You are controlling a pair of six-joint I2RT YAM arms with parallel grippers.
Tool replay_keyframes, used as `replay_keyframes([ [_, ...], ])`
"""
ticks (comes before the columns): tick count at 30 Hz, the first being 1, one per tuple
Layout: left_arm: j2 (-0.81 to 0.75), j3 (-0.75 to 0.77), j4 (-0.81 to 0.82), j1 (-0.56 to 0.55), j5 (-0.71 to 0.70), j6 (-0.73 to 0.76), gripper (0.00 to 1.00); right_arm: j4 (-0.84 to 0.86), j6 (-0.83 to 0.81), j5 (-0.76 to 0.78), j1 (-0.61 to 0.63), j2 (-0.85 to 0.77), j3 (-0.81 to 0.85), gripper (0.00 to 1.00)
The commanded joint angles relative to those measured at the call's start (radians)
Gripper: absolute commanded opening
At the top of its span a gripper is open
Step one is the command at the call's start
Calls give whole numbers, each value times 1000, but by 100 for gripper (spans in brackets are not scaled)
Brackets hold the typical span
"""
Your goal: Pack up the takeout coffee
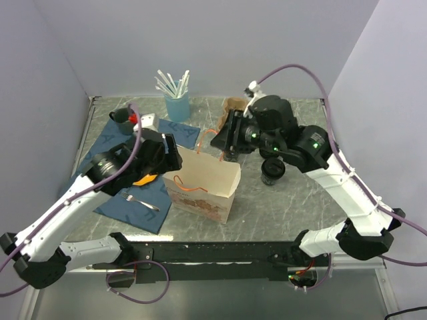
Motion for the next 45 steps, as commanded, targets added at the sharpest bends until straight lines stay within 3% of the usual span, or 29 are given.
replay_keyframes([
  [1,43,-11,53,3,-33,68,75,20,-86,93,-115,-46,61,53],
  [2,46,-10,53,3,-41,66,72,22,-87,83,-143,-43,61,52],
  [3,50,-8,56,3,-45,71,60,25,-96,71,-178,-40,61,51],
  [6,64,3,66,3,-45,72,39,46,-133,50,-277,-10,69,51],
  [9,79,29,44,3,-9,60,23,34,-162,63,-352,53,112,50],
  [15,35,-31,50,3,103,-7,10,34,-172,180,-438,245,173,50],
  [22,-20,-28,43,3,178,-61,26,17,-129,290,-467,574,349,49],
  [23,-23,-28,43,3,197,-73,39,5,-120,299,-467,611,378,49],
  [30,-19,27,-48,3,127,-81,72,112,-132,287,-481,820,420,51],
  [35,61,168,-163,3,41,-104,79,180,-143,267,-510,924,512,49],
  [45,101,191,-160,4,-4,-130,84,237,-95,204,-528,965,537,55],
])
